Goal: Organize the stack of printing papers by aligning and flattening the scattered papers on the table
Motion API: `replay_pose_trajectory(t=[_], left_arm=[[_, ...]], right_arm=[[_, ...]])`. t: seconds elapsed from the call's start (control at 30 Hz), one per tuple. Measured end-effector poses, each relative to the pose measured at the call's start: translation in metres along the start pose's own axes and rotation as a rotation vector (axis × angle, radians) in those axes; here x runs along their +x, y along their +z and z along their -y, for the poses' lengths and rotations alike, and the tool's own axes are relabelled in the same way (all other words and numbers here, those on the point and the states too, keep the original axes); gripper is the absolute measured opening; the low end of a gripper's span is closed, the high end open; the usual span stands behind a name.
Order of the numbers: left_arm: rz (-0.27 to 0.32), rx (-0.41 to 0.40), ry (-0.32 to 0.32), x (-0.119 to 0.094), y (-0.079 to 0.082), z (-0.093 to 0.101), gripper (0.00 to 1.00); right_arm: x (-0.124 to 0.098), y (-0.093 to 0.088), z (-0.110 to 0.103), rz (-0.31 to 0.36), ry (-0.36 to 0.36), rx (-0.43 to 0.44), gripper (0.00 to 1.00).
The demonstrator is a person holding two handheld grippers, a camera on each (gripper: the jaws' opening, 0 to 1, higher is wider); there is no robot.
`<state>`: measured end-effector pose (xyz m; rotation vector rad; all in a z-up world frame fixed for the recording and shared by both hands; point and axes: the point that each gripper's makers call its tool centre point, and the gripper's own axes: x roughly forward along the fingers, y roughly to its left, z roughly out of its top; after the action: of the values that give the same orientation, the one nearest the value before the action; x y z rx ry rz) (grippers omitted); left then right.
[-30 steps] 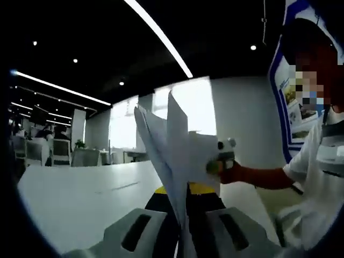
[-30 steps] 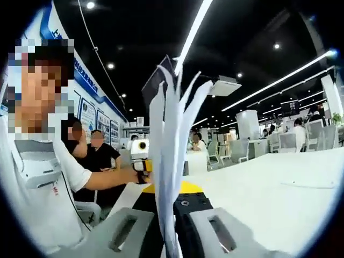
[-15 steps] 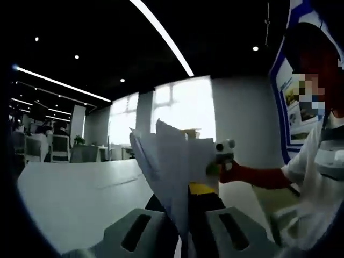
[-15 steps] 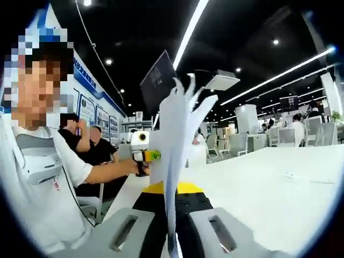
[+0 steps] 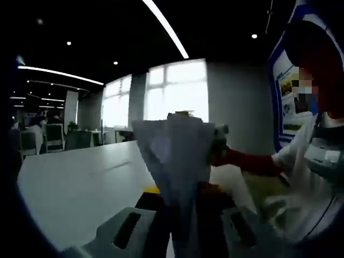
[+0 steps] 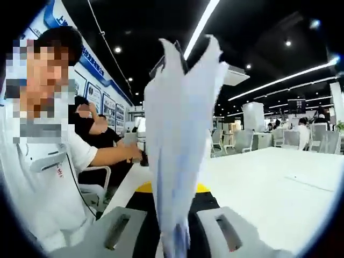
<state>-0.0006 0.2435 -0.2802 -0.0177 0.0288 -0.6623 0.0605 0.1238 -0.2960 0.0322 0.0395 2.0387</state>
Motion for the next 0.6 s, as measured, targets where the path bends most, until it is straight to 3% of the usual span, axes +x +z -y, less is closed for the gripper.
replay_pose_trajectory(t=[0.03,0.17,0.3,0.33,0.4,0.5,0.6], left_arm=[[0.004,-0.007,-0.001,0.000,0.001,0.000,0.06],[0.035,0.063,0.000,0.001,0.013,0.002,0.06],[0.063,0.060,0.009,-0.006,0.031,0.001,0.07],[0.065,0.057,0.013,-0.009,0.031,-0.001,0.09],[0.054,0.036,0.040,-0.013,0.021,-0.007,0.16],[0.037,0.035,0.044,-0.012,0.007,-0.003,0.16],[0.047,0.041,0.025,-0.007,0.006,0.004,0.16]], right_arm=[[0.000,0.002,-0.002,-0.003,0.010,0.001,0.00],[0.002,0.010,-0.001,-0.014,-0.019,0.000,0.00],[0.006,0.033,-0.006,0.020,-0.021,-0.025,0.00],[0.010,0.031,-0.012,0.023,-0.003,-0.069,0.00],[0.007,0.015,-0.003,-0.030,-0.039,-0.051,0.13],[0.001,-0.004,0.003,-0.044,-0.061,-0.045,0.15],[-0.009,-0.006,0.004,-0.032,-0.088,-0.042,0.15]])
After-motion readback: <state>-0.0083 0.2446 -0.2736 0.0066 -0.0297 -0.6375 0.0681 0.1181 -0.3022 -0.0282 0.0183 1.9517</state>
